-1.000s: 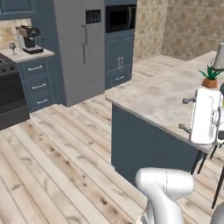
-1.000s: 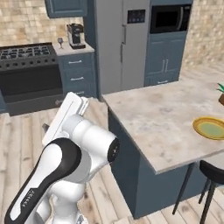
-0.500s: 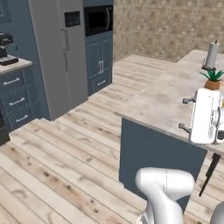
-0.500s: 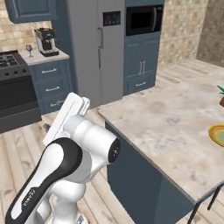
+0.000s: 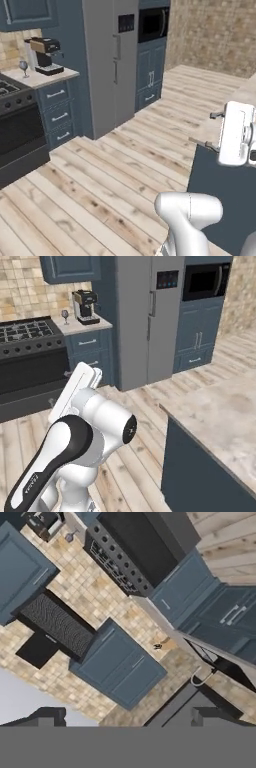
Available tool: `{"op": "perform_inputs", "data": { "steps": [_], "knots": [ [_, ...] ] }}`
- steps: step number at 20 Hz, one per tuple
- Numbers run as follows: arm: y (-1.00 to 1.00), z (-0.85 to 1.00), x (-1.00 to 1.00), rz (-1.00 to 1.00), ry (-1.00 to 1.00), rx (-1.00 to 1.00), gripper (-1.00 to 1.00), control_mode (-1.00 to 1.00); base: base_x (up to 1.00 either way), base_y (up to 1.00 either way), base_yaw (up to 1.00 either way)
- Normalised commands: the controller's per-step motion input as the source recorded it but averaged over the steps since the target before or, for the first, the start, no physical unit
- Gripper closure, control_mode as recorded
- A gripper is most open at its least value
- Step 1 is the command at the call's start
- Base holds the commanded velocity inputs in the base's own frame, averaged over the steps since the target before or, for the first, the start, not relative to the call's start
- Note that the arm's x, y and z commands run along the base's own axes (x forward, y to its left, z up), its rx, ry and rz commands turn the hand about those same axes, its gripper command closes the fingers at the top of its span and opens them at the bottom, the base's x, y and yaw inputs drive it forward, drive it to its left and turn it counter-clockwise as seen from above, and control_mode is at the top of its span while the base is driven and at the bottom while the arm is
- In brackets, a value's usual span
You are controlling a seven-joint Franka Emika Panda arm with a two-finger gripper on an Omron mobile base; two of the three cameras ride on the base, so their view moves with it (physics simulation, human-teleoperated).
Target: Retrieve the wine glasses from the counter and place one next to each plate.
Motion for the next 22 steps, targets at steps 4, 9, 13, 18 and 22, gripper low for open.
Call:
{"op": "perform_inputs", "data": {
  "steps": [4,9,13,18,22],
  "knots": [
    [0.0,0.0,0.0,0.0,0.0,0.0,-1.0,1.0,1.0,1.0,0.07],
    [0.0,0.0,0.0,0.0,0.0,0.0,-1.0,1.0,1.0,1.0,0.0],
    [0.0,0.0,0.0,0.0,0.0,0.0,-1.0,1.0,1.0,1.0,0.0],
    [0.0,0.0,0.0,0.0,0.0,0.0,-1.0,1.0,1.0,0.97,-0.05],
    [0.0,0.0,0.0,0.0,0.0,0.0,-1.0,1.0,1.0,0.96,-0.16]
  ]
}}
